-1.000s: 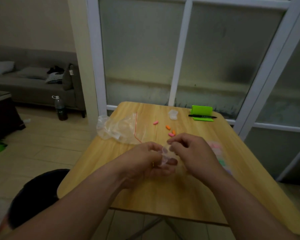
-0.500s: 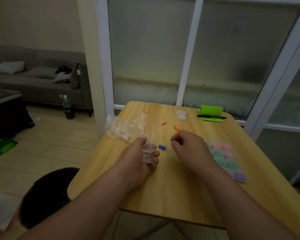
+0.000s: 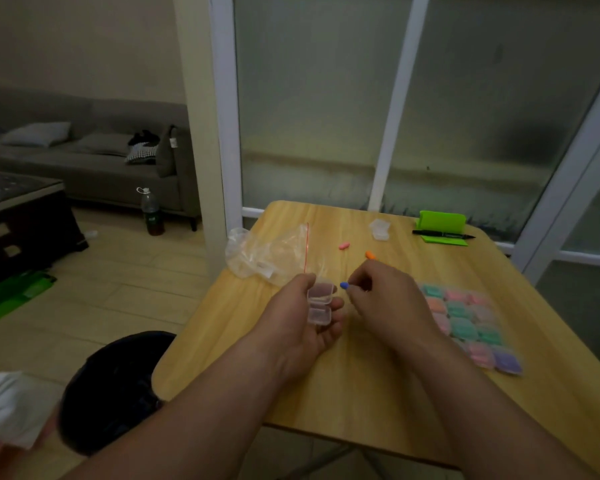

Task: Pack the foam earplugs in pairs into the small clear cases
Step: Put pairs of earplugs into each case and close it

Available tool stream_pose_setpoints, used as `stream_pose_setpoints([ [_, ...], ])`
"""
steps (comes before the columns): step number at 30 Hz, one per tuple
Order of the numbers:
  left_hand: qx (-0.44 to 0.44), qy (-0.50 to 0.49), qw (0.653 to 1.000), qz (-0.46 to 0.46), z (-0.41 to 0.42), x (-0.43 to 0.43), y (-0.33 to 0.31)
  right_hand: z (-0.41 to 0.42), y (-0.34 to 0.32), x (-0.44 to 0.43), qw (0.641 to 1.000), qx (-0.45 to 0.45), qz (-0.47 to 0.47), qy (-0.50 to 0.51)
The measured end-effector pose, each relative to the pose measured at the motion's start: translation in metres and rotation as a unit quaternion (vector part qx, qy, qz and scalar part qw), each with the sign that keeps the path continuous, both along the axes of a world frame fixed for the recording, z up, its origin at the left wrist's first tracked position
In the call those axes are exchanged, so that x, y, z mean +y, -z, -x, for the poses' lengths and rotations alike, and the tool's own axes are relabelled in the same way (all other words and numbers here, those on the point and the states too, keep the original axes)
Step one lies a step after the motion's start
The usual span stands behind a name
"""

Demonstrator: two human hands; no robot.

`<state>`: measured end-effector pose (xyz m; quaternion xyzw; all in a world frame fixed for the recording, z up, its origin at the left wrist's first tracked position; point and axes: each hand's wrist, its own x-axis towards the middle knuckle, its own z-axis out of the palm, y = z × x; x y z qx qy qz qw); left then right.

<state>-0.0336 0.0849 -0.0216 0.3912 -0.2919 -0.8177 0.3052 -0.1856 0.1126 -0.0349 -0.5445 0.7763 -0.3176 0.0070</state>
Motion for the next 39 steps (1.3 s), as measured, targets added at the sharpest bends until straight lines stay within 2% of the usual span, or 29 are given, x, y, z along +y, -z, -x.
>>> stream_pose_setpoints([
  [5,0.032,0.011,0.999,-0.010,0.005,0.000,0.001,-0.001,-0.021,0.036,0.994,-0.043,0.077,-0.070],
  [10,0.069,0.025,0.997,-0.027,0.013,0.000,0.008,-0.012,-0.016,0.051,0.993,0.005,0.028,-0.117],
  [15,0.094,0.014,0.994,-0.048,0.021,0.009,0.002,-0.015,-0.009,0.050,0.992,0.036,0.025,-0.122],
  [24,0.067,-0.005,0.998,0.007,0.023,0.003,0.007,-0.017,-0.013,0.048,0.989,0.046,-0.003,-0.140],
  [33,0.082,0.005,0.997,0.002,0.021,-0.004,0.010,-0.014,-0.008,0.044,0.982,0.118,0.015,-0.145],
  [37,0.066,-0.004,0.998,0.008,0.018,-0.009,0.014,-0.012,-0.012,0.046,0.985,0.066,0.036,-0.158],
  [39,0.046,-0.004,0.999,0.013,0.018,-0.010,0.012,0.003,-0.018,0.040,0.990,0.041,0.062,-0.121],
])
